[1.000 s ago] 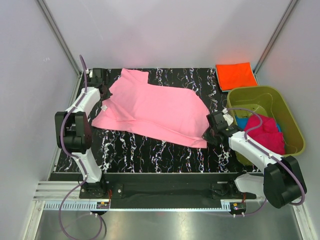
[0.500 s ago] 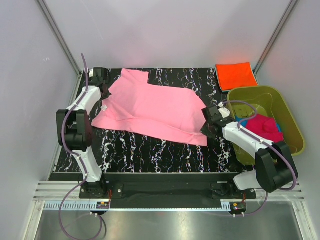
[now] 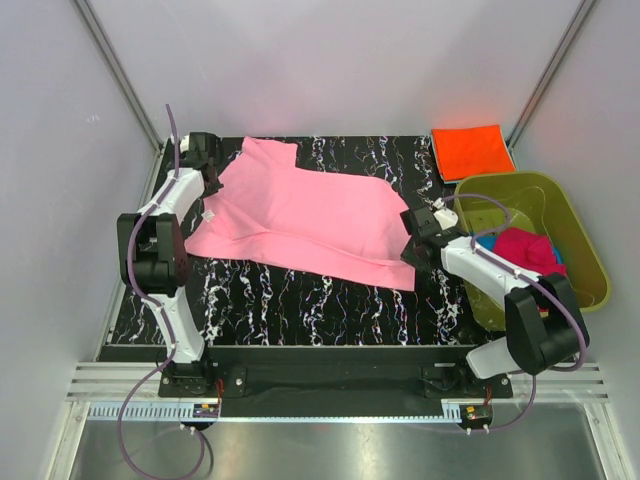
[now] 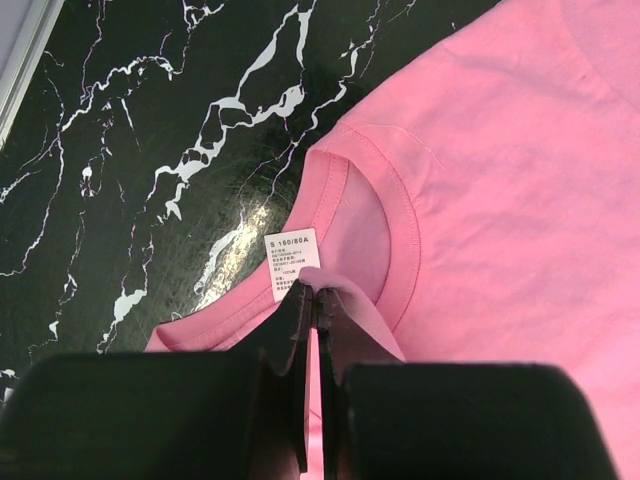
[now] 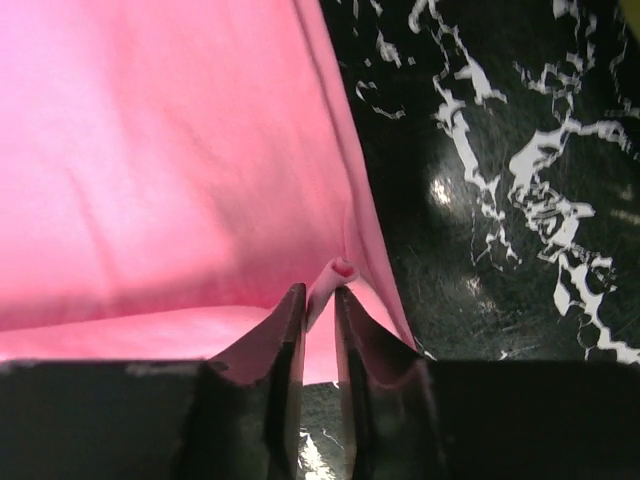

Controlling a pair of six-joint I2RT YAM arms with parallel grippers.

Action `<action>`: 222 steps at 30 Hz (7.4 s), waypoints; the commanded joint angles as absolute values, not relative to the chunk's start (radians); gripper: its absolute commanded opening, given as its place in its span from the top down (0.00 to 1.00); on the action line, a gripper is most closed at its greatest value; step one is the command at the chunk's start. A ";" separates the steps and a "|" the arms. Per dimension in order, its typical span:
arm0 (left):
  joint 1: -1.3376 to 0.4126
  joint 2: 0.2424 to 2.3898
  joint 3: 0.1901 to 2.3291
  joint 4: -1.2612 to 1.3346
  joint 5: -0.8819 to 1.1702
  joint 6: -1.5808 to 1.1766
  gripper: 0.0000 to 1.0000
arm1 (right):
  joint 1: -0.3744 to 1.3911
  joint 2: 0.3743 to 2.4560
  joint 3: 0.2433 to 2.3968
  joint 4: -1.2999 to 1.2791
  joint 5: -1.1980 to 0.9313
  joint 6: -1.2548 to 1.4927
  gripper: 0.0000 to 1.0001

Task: Fold and stack the t-shirts
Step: Fold the tshirt

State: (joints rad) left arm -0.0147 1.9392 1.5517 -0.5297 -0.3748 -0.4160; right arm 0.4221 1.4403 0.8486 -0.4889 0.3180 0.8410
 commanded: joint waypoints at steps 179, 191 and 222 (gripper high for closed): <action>-0.104 1.861 1.378 -0.362 0.139 -0.359 1.00 | 0.537 1.276 0.874 -0.482 -0.025 0.680 0.79; -0.144 1.905 1.417 -0.336 0.202 -0.367 1.00 | 0.535 1.275 0.865 -0.482 -0.012 0.673 0.78; -0.166 1.760 1.431 -0.594 -0.081 -0.359 0.54 | 0.535 1.241 0.861 -0.483 -0.032 0.687 0.76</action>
